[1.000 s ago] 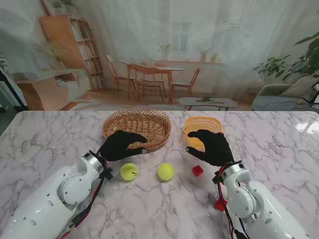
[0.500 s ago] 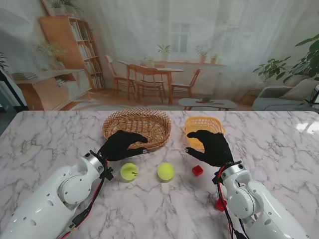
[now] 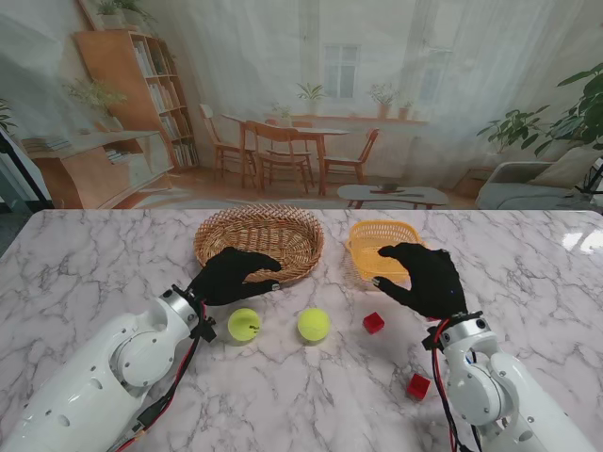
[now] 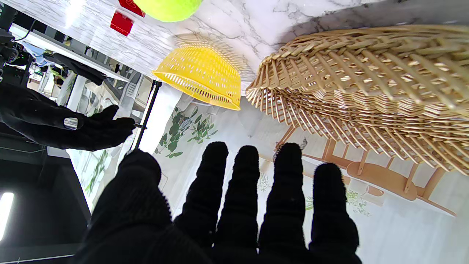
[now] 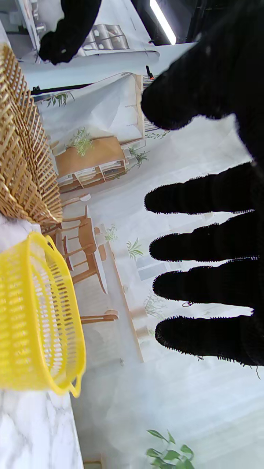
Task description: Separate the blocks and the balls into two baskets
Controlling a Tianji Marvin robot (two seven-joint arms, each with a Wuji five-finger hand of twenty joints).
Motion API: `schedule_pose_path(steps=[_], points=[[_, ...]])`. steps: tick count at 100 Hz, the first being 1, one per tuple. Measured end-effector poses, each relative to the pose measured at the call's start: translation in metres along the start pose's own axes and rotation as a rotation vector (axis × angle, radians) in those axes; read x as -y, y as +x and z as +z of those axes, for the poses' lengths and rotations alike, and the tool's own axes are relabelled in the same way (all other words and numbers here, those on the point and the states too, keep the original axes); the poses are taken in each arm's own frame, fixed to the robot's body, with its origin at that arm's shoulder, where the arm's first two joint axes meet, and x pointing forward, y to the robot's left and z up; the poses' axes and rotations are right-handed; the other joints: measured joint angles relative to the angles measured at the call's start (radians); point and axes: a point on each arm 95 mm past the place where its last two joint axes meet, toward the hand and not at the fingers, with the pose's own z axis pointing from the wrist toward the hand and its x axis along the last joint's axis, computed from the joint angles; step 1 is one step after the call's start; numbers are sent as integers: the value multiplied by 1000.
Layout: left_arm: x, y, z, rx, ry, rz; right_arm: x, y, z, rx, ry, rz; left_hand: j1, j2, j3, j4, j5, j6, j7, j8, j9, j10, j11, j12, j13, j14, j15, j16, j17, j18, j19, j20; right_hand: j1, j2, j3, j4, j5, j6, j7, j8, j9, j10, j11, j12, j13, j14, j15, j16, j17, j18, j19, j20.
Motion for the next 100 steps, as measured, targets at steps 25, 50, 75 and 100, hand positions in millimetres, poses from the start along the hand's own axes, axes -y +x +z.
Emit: schedule_pose_path(steps=[25, 50, 75, 100], points=[[0, -1, -1, 2, 4, 0, -16, -23, -20, 15, 39, -172, 0, 0, 0, 0, 0, 0, 0, 0, 0, 0, 0, 0, 0, 0, 0, 0, 0, 0, 0, 0, 0, 0, 0, 0, 0, -10, 0, 0, 1, -3, 0, 0, 13, 0, 3, 7, 8, 0, 3, 0], [1, 0, -6, 4, 10, 46, -17, -49, -37, 88, 56, -225, 0, 0, 0, 0, 0, 0, 0, 0, 0, 0, 0, 0, 0, 0, 0, 0, 0, 0, 0, 0, 21, -67, -5, 0, -1, -12, 0, 0, 1, -4, 0, 0, 28, 0, 4, 8, 11, 0, 4, 0], [1, -3, -4, 25, 12, 26, -3, -70, -47, 143, 133, -281, 0, 0, 0, 0, 0, 0, 0, 0, 0, 0, 0, 0, 0, 0, 0, 0, 0, 0, 0, 0, 7, -156, 178, 0, -3, -50, 26, 10, -15, -9, 48, 28, 47, 0, 42, 17, 22, 0, 7, 20], [1, -3, -4, 25, 6, 29, 14, -91, -45, 196, 184, -362, 0, 0, 0, 0, 0, 0, 0, 0, 0, 0, 0, 0, 0, 0, 0, 0, 0, 0, 0, 0, -2, -248, 282, -9, -2, -50, 72, 37, -14, -16, 224, 223, 100, -14, 271, 180, 73, -1, 102, 83]])
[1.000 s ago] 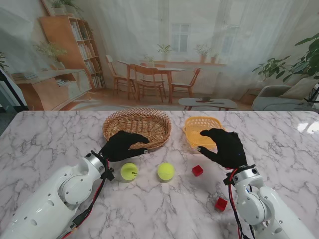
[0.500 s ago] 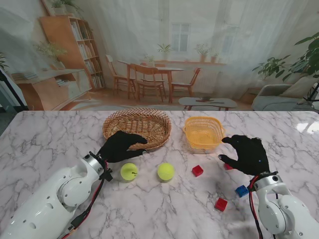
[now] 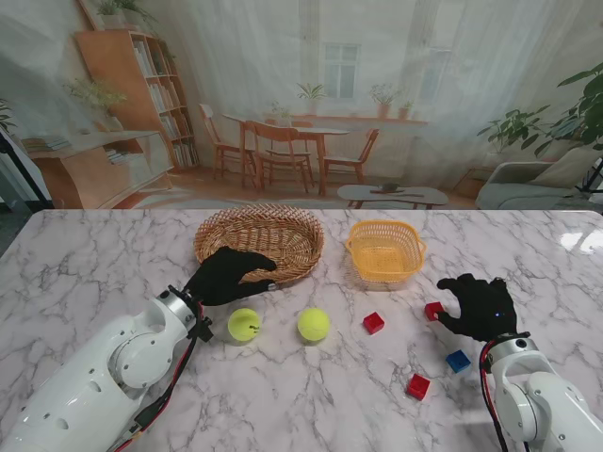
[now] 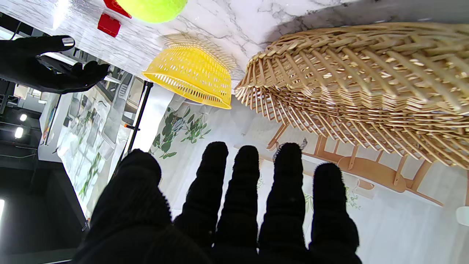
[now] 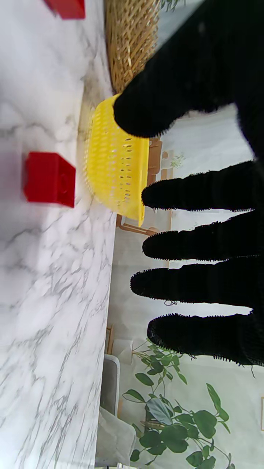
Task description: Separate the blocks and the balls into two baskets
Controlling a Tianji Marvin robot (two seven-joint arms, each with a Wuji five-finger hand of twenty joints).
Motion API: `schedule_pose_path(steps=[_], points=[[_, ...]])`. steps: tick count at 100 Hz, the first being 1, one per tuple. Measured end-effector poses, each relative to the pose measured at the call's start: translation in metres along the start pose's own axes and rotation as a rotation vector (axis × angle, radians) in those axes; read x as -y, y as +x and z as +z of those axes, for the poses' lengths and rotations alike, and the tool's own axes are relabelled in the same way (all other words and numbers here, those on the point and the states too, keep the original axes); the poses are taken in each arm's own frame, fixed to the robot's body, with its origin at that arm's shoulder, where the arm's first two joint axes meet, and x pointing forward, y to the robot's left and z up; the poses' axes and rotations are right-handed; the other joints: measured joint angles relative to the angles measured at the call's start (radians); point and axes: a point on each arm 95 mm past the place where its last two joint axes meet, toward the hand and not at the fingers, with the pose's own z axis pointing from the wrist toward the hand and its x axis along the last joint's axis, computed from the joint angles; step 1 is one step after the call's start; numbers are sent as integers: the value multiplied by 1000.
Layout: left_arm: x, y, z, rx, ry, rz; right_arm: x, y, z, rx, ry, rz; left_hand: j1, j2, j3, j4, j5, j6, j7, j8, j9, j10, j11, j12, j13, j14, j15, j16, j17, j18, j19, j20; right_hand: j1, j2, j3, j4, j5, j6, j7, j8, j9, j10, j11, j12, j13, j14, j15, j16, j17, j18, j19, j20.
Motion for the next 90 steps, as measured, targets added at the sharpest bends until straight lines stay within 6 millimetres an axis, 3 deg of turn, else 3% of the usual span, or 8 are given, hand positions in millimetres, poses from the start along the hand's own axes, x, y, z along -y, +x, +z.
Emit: schedule_pose_path(steps=[31, 90], points=[[-1, 0, 0, 0, -7, 0, 15, -6, 9, 17, 56, -83, 0, 0, 0, 0, 0, 0, 0, 0, 0, 0, 0, 0, 0, 0, 0, 0, 0, 0, 0, 0, -1, -52, 84, -7, 0, -14, 23, 12, -1, -1, 15, 46, 0, -10, 72, 47, 13, -11, 45, 39], [-1, -1, 0, 3, -13, 3, 30, 4, 27, 4, 115, -123, 0, 0, 0, 0, 0, 0, 0, 0, 0, 0, 0, 0, 0, 0, 0, 0, 0, 0, 0, 0, -13, -77, 123, -7, 0, -27, 35, 25, -2, -14, 71, 99, 0, -22, 173, 91, 39, -22, 95, 91]])
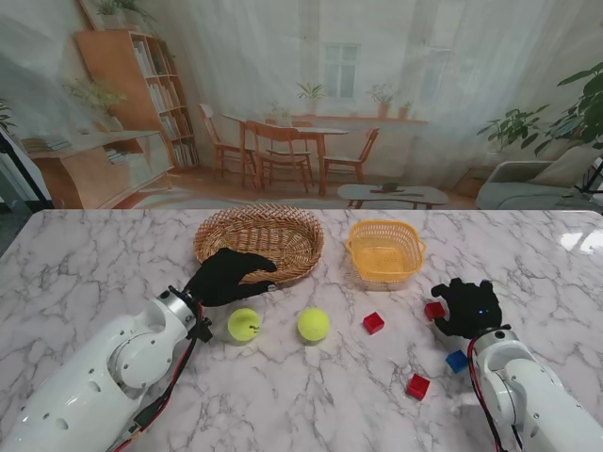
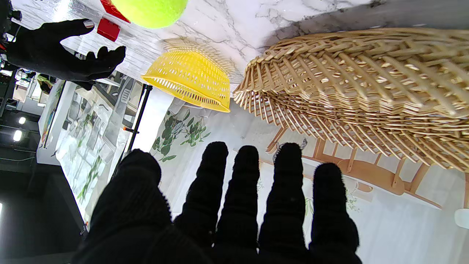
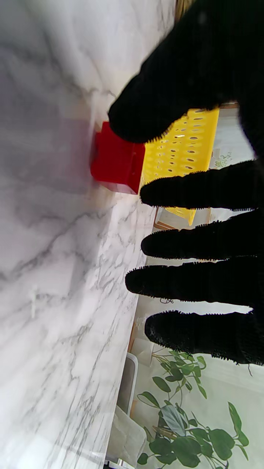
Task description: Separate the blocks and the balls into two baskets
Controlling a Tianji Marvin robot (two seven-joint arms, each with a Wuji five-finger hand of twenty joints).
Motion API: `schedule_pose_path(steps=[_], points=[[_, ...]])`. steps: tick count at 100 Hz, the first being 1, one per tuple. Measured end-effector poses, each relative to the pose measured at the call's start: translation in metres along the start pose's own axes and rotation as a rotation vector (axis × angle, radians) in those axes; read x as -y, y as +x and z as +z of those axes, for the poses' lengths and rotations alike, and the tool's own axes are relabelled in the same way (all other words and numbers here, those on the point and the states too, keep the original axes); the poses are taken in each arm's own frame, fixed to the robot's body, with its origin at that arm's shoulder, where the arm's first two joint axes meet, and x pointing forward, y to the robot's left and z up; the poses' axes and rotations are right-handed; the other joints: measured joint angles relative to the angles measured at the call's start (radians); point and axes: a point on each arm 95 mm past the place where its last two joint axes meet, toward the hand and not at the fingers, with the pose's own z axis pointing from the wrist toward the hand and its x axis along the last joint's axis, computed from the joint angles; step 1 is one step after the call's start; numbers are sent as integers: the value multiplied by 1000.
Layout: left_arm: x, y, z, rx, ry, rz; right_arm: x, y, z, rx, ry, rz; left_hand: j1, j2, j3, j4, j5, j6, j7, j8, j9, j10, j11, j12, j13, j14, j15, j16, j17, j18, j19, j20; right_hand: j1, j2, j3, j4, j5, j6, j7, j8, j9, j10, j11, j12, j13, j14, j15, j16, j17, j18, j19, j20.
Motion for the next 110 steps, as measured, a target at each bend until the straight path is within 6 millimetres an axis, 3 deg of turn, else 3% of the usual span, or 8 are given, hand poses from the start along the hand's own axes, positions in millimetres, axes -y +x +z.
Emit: schedule_pose_path(steps=[52, 79, 94, 110], points=[[0, 0, 0, -4, 3, -3, 4, 3, 3, 15, 28, -29, 0, 0, 0, 0, 0, 0, 0, 0, 0, 0, 0, 0, 0, 0, 0, 0, 0, 0, 0, 0, 1, -10, 26, -1, 37, -1, 110, 89, 1, -14, 49, 47, 12, -7, 51, 36, 27, -6, 23, 11], [0, 0, 0, -4, 3, -3, 11, 9, 1, 19, 13, -24, 0, 0, 0, 0, 0, 0, 0, 0, 0, 0, 0, 0, 0, 0, 0, 0, 0, 0, 0, 0, -8, -20, 41, -14, 75, -86, 164, 116, 19, -18, 51, 52, 16, -10, 77, 38, 29, -6, 28, 11], [0, 0, 0, -5, 4, -3, 10, 10, 4, 21, -5, -22, 0, 0, 0, 0, 0, 0, 0, 0, 0, 0, 0, 0, 0, 0, 0, 0, 0, 0, 0, 0, 50, -49, 37, -109, 82, -87, 262, 57, 86, -39, 76, 63, 77, -26, 98, 51, 86, -7, 58, 11], [0, 0, 0, -5, 4, -3, 8, 9, 5, 33, -10, 3, 0, 0, 0, 0, 0, 0, 0, 0, 0, 0, 0, 0, 0, 0, 0, 0, 0, 0, 0, 0, 114, -85, 14, -149, 80, -85, 341, -24, 171, -66, 111, 87, 148, -35, 173, 89, 164, -8, 122, 23]])
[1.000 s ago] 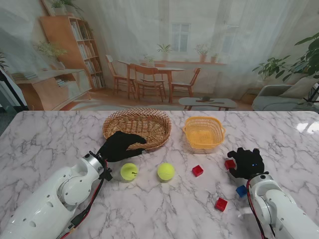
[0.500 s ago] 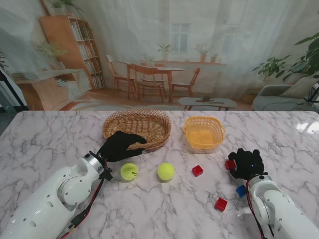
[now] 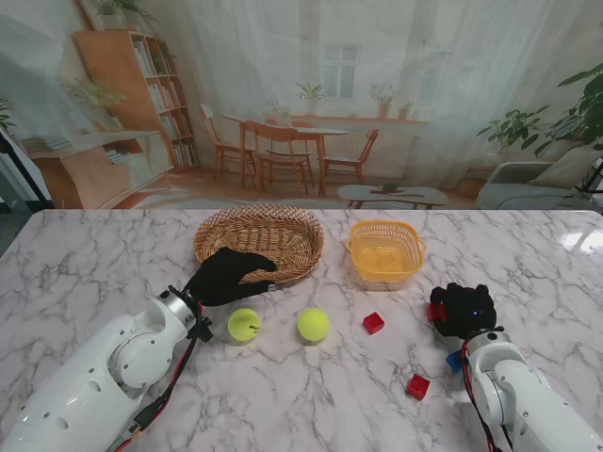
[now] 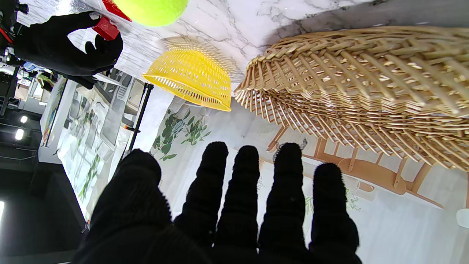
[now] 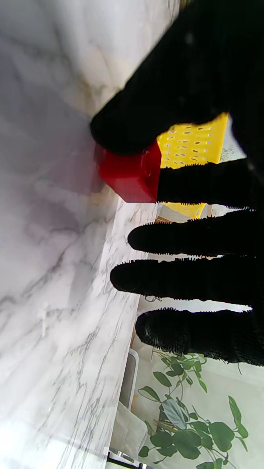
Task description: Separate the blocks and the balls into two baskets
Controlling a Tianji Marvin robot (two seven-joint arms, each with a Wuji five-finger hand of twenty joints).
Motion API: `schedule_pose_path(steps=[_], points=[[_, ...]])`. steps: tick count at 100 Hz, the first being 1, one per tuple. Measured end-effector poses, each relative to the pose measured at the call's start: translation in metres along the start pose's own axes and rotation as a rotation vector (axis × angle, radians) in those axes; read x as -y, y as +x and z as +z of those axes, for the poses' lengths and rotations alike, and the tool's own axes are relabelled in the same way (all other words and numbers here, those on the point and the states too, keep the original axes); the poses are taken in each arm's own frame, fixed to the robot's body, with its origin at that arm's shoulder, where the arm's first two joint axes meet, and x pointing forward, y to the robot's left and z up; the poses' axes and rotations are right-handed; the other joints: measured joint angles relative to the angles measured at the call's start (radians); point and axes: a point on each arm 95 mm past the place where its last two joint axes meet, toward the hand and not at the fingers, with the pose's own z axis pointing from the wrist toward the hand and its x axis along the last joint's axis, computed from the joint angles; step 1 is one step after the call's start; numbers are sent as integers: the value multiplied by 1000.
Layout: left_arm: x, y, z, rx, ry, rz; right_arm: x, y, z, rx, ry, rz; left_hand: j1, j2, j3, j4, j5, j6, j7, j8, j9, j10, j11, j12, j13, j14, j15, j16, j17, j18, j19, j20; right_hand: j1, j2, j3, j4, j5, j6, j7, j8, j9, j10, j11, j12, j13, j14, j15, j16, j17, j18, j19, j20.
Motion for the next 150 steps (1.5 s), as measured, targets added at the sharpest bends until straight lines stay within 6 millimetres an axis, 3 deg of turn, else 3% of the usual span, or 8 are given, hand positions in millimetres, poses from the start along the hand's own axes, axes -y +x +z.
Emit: schedule_pose_path(steps=[17, 87, 150], points=[[0, 0, 0, 0, 1, 0, -6, -4, -2, 0, -27, 27, 0, 0, 0, 0, 0, 0, 0, 0, 0, 0, 0, 0, 0, 0, 0, 0, 0, 0, 0, 0, 36, -10, -25, -11, 5, 1, 10, -30, 38, -2, 11, 24, 34, -2, 23, 10, 38, -9, 42, 10], [0, 0, 0, 0, 0, 0, -69, -3, 0, -131, -122, 82, 0, 0, 0, 0, 0, 0, 0, 0, 0, 0, 0, 0, 0, 0, 0, 0, 0, 0, 0, 0, 37, -10, -40, -12, 14, 13, 18, -42, 51, -2, 12, 26, 45, -2, 23, 11, 49, -10, 60, 10], [2, -2, -1, 1, 12, 6, -129, 36, 68, -298, -122, 36, 0, 0, 0, 0, 0, 0, 0, 0, 0, 0, 0, 0, 0, 0, 0, 0, 0, 0, 0, 0, 37, 1, -55, -12, 14, 13, 19, -55, 51, -9, 7, 12, 45, -2, 20, 11, 53, -33, 61, 10]])
